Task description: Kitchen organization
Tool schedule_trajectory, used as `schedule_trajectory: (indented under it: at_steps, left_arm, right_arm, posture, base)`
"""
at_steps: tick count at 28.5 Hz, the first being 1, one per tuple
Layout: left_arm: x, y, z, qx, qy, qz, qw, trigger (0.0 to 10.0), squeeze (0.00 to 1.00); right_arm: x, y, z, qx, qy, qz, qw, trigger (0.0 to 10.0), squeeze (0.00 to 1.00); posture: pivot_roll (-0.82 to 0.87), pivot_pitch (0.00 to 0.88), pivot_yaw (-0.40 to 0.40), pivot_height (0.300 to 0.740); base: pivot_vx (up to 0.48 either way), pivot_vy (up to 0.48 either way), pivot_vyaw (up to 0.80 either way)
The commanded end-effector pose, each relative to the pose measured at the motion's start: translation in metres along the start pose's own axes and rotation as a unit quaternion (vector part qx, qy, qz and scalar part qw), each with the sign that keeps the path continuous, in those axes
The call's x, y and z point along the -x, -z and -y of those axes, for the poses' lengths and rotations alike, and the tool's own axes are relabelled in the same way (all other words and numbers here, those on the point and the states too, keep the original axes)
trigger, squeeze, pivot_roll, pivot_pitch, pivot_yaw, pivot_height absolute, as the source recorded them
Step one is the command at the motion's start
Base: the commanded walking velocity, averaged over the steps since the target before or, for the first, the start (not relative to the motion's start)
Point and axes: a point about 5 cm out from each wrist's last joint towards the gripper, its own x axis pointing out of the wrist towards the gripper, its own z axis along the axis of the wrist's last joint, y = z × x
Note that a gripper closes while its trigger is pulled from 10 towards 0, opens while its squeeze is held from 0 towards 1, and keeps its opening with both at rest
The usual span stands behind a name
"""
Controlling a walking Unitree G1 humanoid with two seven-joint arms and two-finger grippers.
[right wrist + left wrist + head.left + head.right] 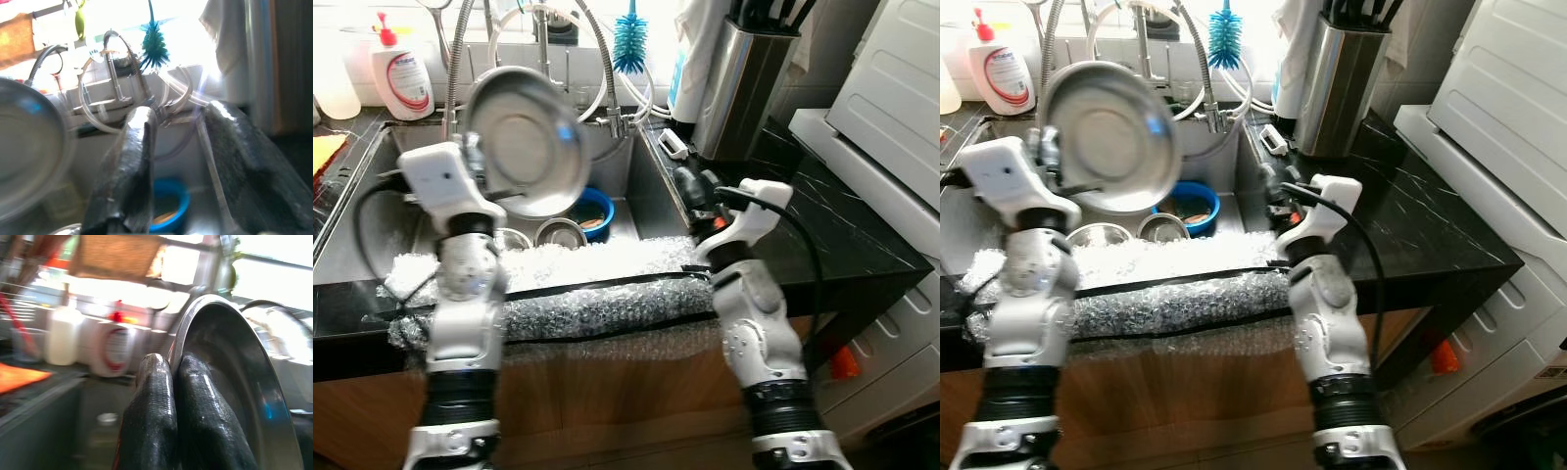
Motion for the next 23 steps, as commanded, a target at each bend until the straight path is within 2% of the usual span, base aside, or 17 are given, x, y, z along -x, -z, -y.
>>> schedule_trajectory:
  at_steps: [1, 3, 4, 5, 6, 8, 9, 12, 15, 17, 19, 21, 23]
  left_arm:
    - [-0.005, -0.006, -0.003, -0.018, -0.003, 0.021, 1.0, 0.0, 0.0]
    - [-0.006, -0.001, -0.013, -0.058, -0.001, 0.016, 0.998, 0.3, 0.0]
    - [-0.006, 0.002, -0.02, -0.085, -0.002, 0.014, 0.996, 1.5, 0.0]
    - [-0.006, 0.002, -0.02, -0.085, -0.002, 0.014, 0.996, 1.5, 0.0]
    - [-0.006, 0.006, -0.027, -0.092, -0.015, 0.008, 0.996, 10.0, 0.0]
    - [-0.005, 0.012, -0.036, -0.085, -0.04, -0.006, 0.996, 10.0, 0.0]
    - [-0.004, 0.015, -0.037, -0.077, -0.046, -0.014, 0.996, 10.0, 0.0]
    - [-0.003, 0.019, -0.033, -0.074, -0.041, -0.021, 0.996, 10.0, 0.0]
    - [-0.002, 0.024, -0.02, -0.012, -0.049, -0.042, 0.998, 10.0, 0.0]
    - [-0.002, 0.027, -0.012, -0.004, -0.037, -0.051, 0.998, 10.0, 0.0]
    - [-0.003, 0.03, -0.009, -0.006, -0.033, -0.061, 0.998, 10.0, 0.0]
    - [-0.004, 0.042, -0.005, -0.021, -0.016, -0.097, 0.995, 10.0, 0.0]
    - [-0.004, 0.045, -0.004, -0.024, -0.013, -0.104, 0.994, 10.0, 0.0]
  right_arm:
    - [0.004, -0.006, 0.002, 0.04, 0.003, 0.013, 0.999, 10.0, 0.0]
    - [0.008, -0.01, 0.006, 0.061, 0.008, 0.017, 0.998, 10.0, 0.0]
    - [0.011, -0.011, 0.007, 0.073, 0.011, 0.018, 0.997, 10.0, 0.0]
    - [0.011, -0.011, 0.007, 0.073, 0.011, 0.018, 0.997, 10.0, 0.0]
    - [0.015, -0.011, 0.007, 0.104, 0.008, 0.018, 0.994, 10.0, 0.0]
    - [0.025, -0.009, 0.01, 0.114, 0.016, 0.013, 0.993, 10.0, 0.0]
    - [0.032, -0.005, 0.012, 0.107, 0.023, 0.004, 0.994, 10.0, 0.0]
    - [0.041, 0.001, 0.012, 0.133, 0.023, -0.011, 0.991, 10.0, 0.0]
    - [0.047, 0.004, 0.009, 0.12, 0.031, -0.017, 0.992, 10.0, 0.0]
    - [0.047, 0.005, 0.007, 0.117, 0.031, -0.017, 0.992, 10.0, 0.0]
    - [0.047, 0.005, 0.006, 0.116, 0.032, -0.018, 0.993, 10.0, 0.0]
    - [0.048, 0.006, 0.004, 0.113, 0.03, -0.02, 0.993, 10.0, 0.0]
    - [0.049, 0.006, 0.003, 0.112, 0.029, -0.021, 0.993, 10.0, 0.0]
  posture:
    - [0.01, 0.0, -0.106, 0.74]
    - [0.01, 0.0, -0.104, 0.74]
    - [0.0, 0.003, -0.104, 0.74]
    - [0.0, 0.003, -0.104, 0.74]
    - [0.0, 0.003, -0.104, 0.74]
    - [0.0, 0.003, -0.104, 0.74]
    - [0.0, 0.005, -0.104, 0.74]
    - [0.0, 0.007, -0.1, 0.74]
    - [0.0, 0.005, -0.095, 0.74]
    - [0.0, 0.003, -0.094, 0.74]
    - [0.0, 0.003, -0.093, 0.74]
    - [0.0, 0.001, -0.089, 0.74]
    - [0.0, 0.0, -0.087, 0.74]
  base:
    - [0.0, 0.0, 0.0]
    - [0.0, 0.0, 0.0]
    - [0.0, 0.0, 0.0]
    - [0.0, 0.0, 0.0]
    - [0.0, 0.0, 0.0]
    - [0.0, 0.0, 0.0]
    - [0.0, 0.0, 0.0]
    - [0.0, 0.0, 0.0]
    - [0.0, 0.0, 0.0]
    - [0.0, 0.0, 0.0]
    - [0.0, 0.0, 0.0]
    - [0.0, 0.0, 0.0]
    - [0.0, 0.0, 0.0]
